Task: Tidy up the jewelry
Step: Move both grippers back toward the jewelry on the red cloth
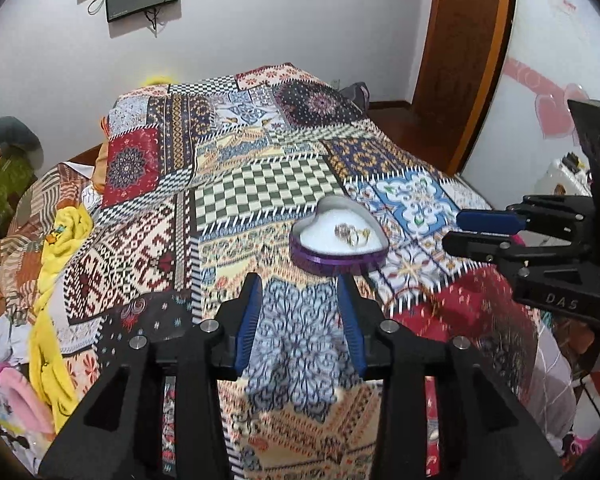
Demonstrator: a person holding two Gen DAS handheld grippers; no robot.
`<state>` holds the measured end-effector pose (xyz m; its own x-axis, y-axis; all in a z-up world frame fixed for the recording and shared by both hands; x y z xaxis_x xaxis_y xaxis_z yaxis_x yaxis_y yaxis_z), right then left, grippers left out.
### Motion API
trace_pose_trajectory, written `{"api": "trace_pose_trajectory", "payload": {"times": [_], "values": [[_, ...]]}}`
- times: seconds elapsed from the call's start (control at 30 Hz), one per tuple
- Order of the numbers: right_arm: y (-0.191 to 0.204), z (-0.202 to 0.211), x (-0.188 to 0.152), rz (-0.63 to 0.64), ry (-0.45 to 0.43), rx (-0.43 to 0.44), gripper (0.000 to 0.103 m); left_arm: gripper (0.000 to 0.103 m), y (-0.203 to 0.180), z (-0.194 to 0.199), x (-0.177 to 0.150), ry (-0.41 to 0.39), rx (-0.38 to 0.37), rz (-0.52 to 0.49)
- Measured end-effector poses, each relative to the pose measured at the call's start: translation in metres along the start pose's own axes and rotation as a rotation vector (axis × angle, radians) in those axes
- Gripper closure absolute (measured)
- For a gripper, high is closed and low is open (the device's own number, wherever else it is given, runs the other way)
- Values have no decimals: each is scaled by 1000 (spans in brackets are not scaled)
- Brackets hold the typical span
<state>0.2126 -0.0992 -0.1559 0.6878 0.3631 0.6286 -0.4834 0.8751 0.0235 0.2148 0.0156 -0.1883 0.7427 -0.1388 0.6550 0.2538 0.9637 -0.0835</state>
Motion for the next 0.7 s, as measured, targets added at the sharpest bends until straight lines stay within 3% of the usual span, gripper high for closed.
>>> {"api": "trace_pose_trajectory", "payload": {"times": [0.37, 0.7], "values": [[9, 2, -35, -10, 49, 17, 76, 65, -22, -21, -50, 131, -77, -9], [12, -7, -50, 17, 94, 34, 76, 65, -44, -53, -75, 210, -112, -53]]}}
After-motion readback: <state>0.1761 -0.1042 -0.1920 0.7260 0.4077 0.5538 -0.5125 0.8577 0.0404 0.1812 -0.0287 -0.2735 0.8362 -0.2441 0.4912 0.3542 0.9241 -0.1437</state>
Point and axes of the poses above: each gripper's, at about its wrist camera, not at the fingertips, and z roughly against the way its jaws point, y to its left, x to its top, the point moved 8 cm from there along -z, roughly the way its jaws point, and after that the axes turned 4 degrees about -x, right-handed, at the moved point
